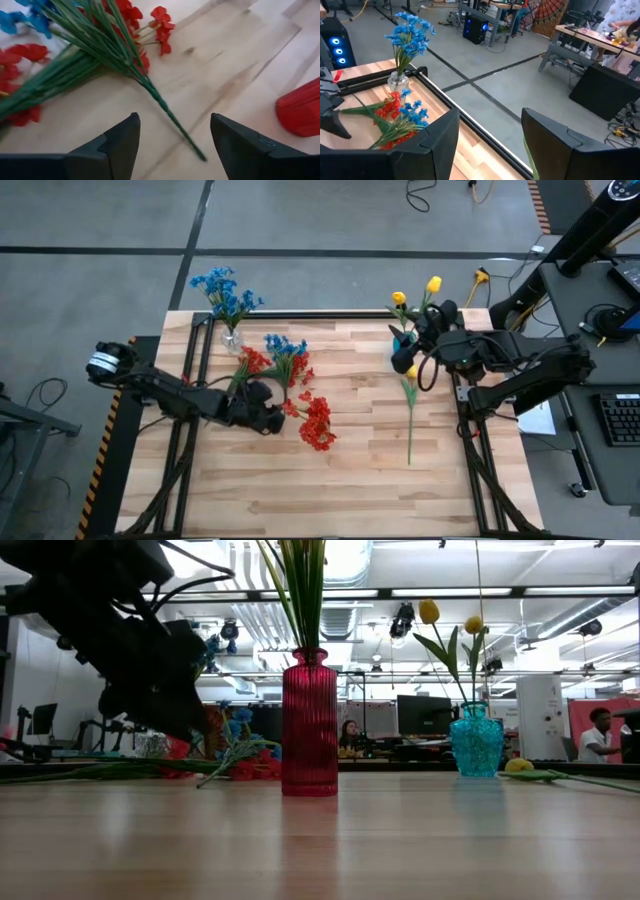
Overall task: Sort flowers into vase by color
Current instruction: Put the right red flowers into the red vase
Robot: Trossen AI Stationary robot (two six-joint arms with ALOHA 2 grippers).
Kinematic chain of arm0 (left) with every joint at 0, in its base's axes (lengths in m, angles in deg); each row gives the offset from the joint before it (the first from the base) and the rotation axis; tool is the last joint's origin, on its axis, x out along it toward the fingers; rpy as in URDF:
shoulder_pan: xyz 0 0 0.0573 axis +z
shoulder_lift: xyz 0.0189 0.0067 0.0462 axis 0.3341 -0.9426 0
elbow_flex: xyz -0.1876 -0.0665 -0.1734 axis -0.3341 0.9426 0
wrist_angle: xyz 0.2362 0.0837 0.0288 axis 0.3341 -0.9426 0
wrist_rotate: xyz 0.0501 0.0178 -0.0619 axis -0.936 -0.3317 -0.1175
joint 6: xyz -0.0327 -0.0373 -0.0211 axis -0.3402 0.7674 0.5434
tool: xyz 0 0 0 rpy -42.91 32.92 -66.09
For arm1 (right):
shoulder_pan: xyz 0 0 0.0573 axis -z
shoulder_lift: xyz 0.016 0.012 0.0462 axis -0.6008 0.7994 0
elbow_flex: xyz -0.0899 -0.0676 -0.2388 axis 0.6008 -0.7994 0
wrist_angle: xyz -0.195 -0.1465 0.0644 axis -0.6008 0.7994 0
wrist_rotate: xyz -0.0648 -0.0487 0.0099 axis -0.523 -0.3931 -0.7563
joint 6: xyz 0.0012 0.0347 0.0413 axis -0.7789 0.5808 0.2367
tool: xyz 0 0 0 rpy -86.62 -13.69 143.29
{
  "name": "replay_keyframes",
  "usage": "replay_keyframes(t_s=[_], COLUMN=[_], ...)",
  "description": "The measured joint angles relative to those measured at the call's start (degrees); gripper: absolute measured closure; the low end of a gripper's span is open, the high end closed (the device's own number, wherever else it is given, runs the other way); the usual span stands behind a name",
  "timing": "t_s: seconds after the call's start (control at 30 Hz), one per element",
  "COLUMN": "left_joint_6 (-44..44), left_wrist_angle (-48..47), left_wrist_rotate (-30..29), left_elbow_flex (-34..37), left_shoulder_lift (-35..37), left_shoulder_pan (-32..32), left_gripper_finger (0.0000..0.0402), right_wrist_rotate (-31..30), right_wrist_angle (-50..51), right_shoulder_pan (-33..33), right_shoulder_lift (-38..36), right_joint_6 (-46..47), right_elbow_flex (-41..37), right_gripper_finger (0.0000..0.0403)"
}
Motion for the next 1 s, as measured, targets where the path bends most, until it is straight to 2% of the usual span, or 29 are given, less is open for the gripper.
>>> replay_keyframes(t_s=[0.1,0.23,0.37,0.63,1.0], left_joint_6=[-3.22,-19.74,-32.21,-41.62,-49.93], left_wrist_angle=[-3.84,-7.85,-8.22,-8.98,-9.0], left_wrist_rotate=[2.48,7.75,8.55,8.59,8.59], left_elbow_flex=[-1.12,-2.19,-2.22,-1.72,-1.32], left_shoulder_lift=[0.4,0.44,0.44,0.44,0.26], left_shoulder_pan=[1.52,2.19,3.5,11.27,19.27], left_gripper_finger=[0.0172,0.0179,0.0186,0.0187,0.0187], right_wrist_rotate=[0.0,0.0,0.0,0.02,0.05], right_wrist_angle=[0.07,0.06,0.45,0.58,3.05], right_shoulder_pan=[0.0,0.0,0.0,0.0,0.0], right_shoulder_lift=[0.51,0.58,0.69,1.34,1.34], right_joint_6=[-0.64,-1.04,-1.04,-1.34,-0.49], right_elbow_flex=[0.55,0.72,0.72,0.72,0.72], right_gripper_finger=[0.0195,0.0195,0.0195,0.0195,0.0195])
